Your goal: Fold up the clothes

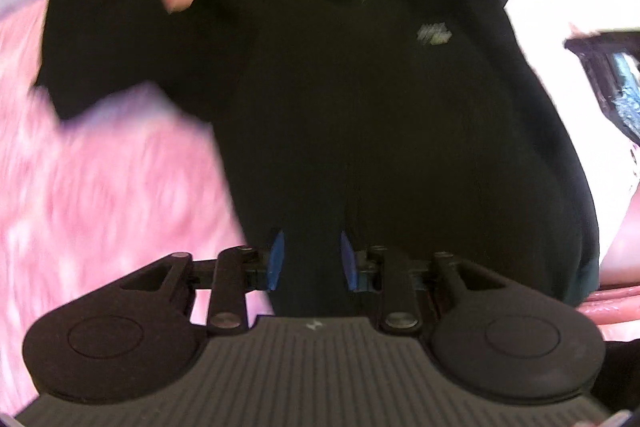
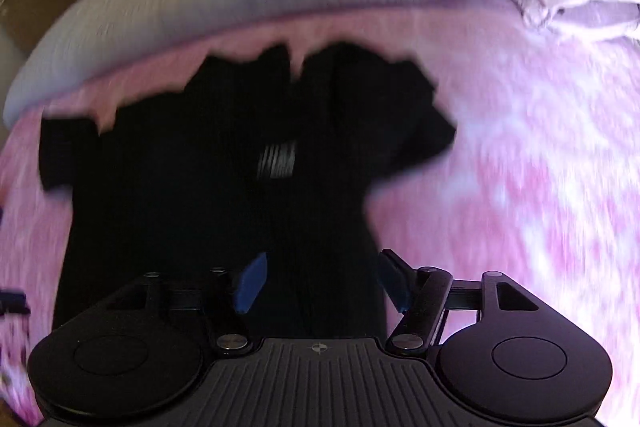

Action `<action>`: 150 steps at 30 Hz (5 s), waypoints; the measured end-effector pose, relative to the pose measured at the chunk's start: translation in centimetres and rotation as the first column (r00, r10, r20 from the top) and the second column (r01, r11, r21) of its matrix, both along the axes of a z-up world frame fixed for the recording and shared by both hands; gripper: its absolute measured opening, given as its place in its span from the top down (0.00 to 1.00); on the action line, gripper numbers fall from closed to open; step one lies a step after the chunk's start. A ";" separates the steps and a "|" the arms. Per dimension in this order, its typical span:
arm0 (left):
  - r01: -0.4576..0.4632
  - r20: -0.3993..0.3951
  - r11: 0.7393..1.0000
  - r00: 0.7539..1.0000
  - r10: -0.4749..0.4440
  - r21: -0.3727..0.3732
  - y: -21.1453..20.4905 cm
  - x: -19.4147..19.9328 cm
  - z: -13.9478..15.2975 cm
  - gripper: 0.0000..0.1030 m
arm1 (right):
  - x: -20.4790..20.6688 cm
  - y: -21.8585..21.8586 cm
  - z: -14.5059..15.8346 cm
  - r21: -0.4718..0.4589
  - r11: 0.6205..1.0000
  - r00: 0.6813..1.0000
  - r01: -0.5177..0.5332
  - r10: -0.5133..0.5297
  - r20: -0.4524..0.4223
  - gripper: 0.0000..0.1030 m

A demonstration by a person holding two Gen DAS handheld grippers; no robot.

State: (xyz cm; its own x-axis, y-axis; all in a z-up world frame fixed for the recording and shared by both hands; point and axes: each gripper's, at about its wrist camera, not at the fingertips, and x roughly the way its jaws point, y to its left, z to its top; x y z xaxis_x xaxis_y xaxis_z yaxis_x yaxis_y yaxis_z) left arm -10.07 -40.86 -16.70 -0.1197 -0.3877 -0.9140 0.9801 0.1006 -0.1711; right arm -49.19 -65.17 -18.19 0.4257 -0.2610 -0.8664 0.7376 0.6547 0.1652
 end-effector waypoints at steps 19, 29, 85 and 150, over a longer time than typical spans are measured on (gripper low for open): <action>0.044 -0.046 0.995 0.998 -0.048 -0.084 -16.3 -16.5 -0.2 0.66 | 12.6 -22.5 -7.1 0.350 0.934 0.995 -0.072 0.044 0.088 0.95; 0.176 -0.053 0.984 0.983 -0.177 -0.028 -22.1 -19.6 -3.1 0.66 | -12.5 -16.5 0.5 -0.104 0.989 0.955 0.106 -0.072 0.288 0.94; 0.083 0.234 0.995 0.968 -0.092 0.048 -19.1 -9.4 -0.2 0.53 | -13.3 -20.8 -4.3 -0.012 1.000 0.988 0.022 -0.020 0.151 0.52; -0.178 0.375 0.972 0.900 0.222 -0.151 -1.8 23.2 -5.3 0.34 | 38.2 21.5 -12.0 -0.367 0.043 0.191 -0.929 0.906 -0.378 0.33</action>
State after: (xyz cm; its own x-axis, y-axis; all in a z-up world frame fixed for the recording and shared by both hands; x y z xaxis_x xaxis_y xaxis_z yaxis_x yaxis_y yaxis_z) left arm 13.16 -42.63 -21.99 0.3248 -0.4671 -0.8224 0.9324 0.3040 0.1955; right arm -10.97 -43.68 -30.20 0.5981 0.0093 -0.8014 -0.5197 0.7657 -0.3790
